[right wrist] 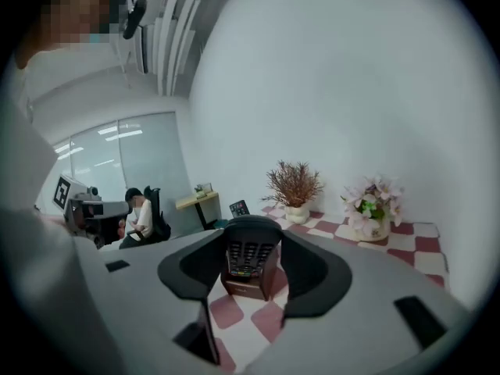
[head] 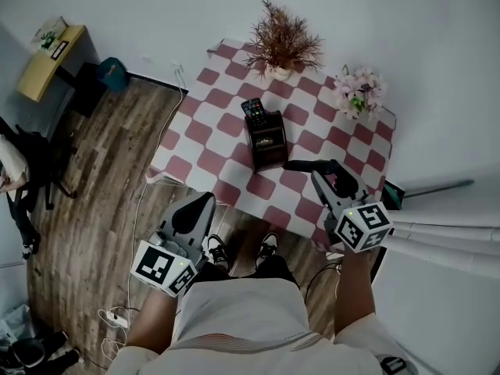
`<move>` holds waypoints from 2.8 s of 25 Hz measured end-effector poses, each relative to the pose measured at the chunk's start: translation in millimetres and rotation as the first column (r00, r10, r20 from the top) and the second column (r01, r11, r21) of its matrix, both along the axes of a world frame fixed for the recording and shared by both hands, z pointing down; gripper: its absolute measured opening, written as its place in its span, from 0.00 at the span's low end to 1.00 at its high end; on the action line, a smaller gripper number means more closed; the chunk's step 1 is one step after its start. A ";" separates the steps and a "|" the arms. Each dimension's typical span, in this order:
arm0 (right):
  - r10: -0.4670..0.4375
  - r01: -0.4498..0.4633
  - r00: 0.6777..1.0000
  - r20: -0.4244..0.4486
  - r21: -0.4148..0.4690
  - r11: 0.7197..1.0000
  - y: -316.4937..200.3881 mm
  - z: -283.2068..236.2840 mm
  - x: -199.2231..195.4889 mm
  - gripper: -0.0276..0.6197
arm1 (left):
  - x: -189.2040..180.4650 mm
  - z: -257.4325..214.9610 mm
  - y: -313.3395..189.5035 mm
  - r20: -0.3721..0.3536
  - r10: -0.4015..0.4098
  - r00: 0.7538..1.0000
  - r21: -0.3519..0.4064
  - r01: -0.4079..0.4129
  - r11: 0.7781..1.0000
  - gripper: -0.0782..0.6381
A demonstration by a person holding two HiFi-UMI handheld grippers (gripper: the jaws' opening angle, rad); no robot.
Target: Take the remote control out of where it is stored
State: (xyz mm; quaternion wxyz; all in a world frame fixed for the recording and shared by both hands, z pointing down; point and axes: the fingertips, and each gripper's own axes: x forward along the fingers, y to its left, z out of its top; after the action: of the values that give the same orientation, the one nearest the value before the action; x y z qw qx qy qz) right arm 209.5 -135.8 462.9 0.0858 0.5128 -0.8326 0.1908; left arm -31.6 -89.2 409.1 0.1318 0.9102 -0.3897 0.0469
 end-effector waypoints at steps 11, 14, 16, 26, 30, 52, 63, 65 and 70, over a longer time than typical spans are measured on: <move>-0.182 -0.134 0.829 -0.529 -0.504 0.853 20.1 71.0 127.1 0.39 | 16.6 -5.8 4.5 -0.045 0.019 0.999 0.012 -0.019 1.000 0.12; -0.321 -0.163 0.747 -0.582 -0.629 0.760 21.0 106.3 143.3 0.39 | 13.3 -5.5 6.1 -0.049 -0.001 0.999 0.008 0.002 1.000 0.12; -0.402 -0.169 0.697 -0.594 -0.681 0.713 17.5 122.6 147.4 0.39 | 10.7 -5.1 6.9 -0.050 -0.017 0.999 0.003 0.018 1.000 0.12; -0.481 -0.095 0.679 -0.555 -0.716 0.692 -38.8 171.6 121.8 0.39 | 1.1 -3.1 10.8 -0.048 -0.110 0.993 -0.004 0.110 0.994 0.12; -0.515 -0.078 0.671 -0.533 -0.742 0.666 -44.7 198.2 116.8 0.39 | -4.5 -2.4 10.2 -0.045 -0.153 0.987 -0.004 0.153 0.988 0.12; -0.166 0.057 0.912 -0.376 -0.283 0.957 -53.5 74.2 56.3 0.25 | -10.5 -14.4 1.5 -0.047 -0.131 0.990 0.024 0.133 0.991 0.12; 0.057 -0.040 0.991 -0.117 0.148 0.988 -1.7 -50.0 3.8 0.07 | -22.2 -44.0 -6.3 -0.051 -0.098 0.994 0.106 0.102 0.989 0.12; 0.070 -0.054 0.996 -0.064 0.212 0.976 8.7 -68.8 -12.2 0.07 | -26.3 -47.7 -5.9 -0.052 -0.094 0.994 0.114 0.099 0.989 0.12; 0.053 -0.015 0.992 -0.113 0.309 0.951 26.2 -92.4 -46.3 0.07 | -33.2 -57.8 -1.0 -0.060 -0.077 0.995 0.153 0.085 0.985 0.12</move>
State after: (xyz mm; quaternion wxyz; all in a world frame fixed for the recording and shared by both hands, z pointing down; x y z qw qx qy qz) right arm 163.2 -109.6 370.6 0.0515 0.5448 -0.8365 0.0289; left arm -64.7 -90.2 351.2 0.0727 0.9021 -0.4252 -0.0134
